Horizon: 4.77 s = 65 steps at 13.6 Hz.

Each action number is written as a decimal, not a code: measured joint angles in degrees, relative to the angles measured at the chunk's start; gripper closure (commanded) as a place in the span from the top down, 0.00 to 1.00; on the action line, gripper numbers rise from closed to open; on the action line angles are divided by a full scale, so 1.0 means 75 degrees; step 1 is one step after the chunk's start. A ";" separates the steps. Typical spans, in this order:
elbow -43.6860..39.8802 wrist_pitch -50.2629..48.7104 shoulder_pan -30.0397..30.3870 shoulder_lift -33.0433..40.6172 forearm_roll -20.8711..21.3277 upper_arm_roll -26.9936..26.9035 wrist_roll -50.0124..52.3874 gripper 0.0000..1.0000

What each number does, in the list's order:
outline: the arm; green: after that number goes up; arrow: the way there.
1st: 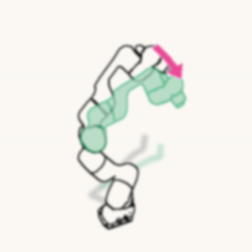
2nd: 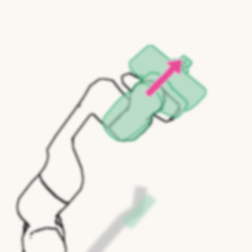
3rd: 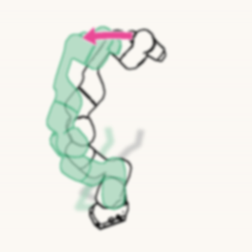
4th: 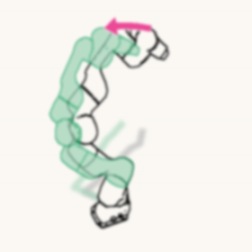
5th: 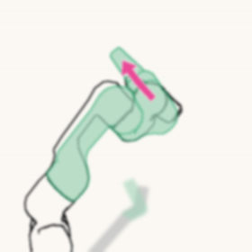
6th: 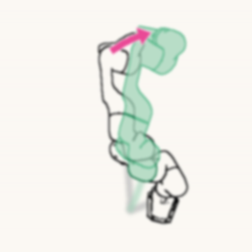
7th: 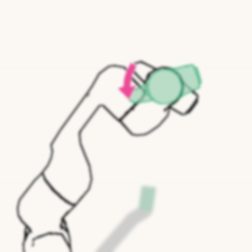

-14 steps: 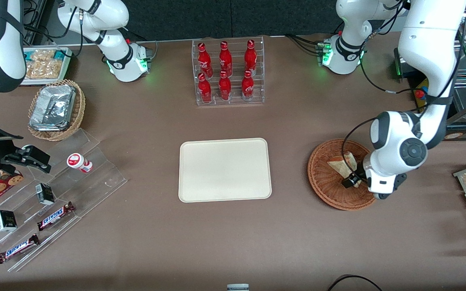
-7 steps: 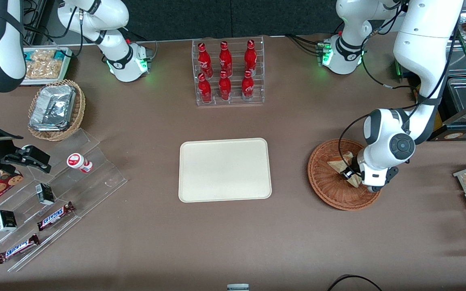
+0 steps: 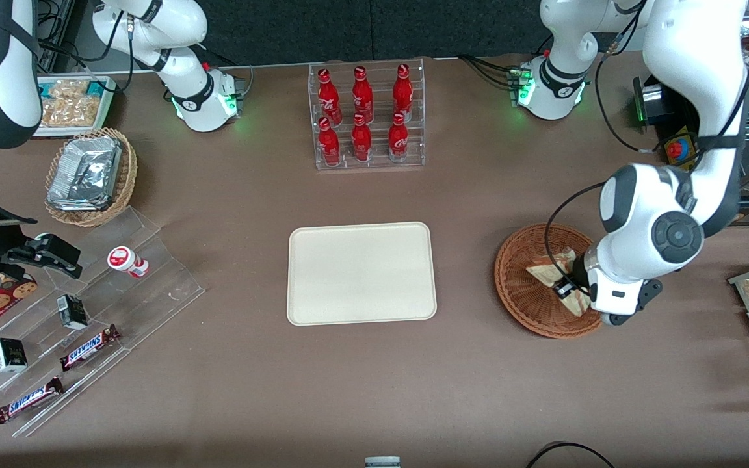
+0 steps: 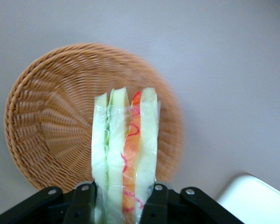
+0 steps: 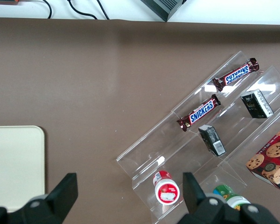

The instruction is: Place sandwich from basket to tray

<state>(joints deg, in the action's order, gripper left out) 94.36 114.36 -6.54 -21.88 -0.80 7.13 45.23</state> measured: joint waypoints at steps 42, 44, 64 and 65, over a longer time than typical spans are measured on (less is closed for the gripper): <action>0.0871 0.0724 -0.2537 0.0803 -0.0080 -0.0161 -0.3089 0.99; 0.1528 0.0664 -0.2019 0.1414 -0.0159 -0.0177 -0.3560 1.00; -0.0001 -0.2442 0.1331 0.3284 -0.0376 -0.0221 -0.6258 1.00; -0.0105 -0.2523 0.1331 0.3284 -0.0233 -0.0221 -0.6245 1.00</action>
<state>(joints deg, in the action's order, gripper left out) 93.57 95.43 3.44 2.75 -2.55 5.47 -1.61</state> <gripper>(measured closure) 0.000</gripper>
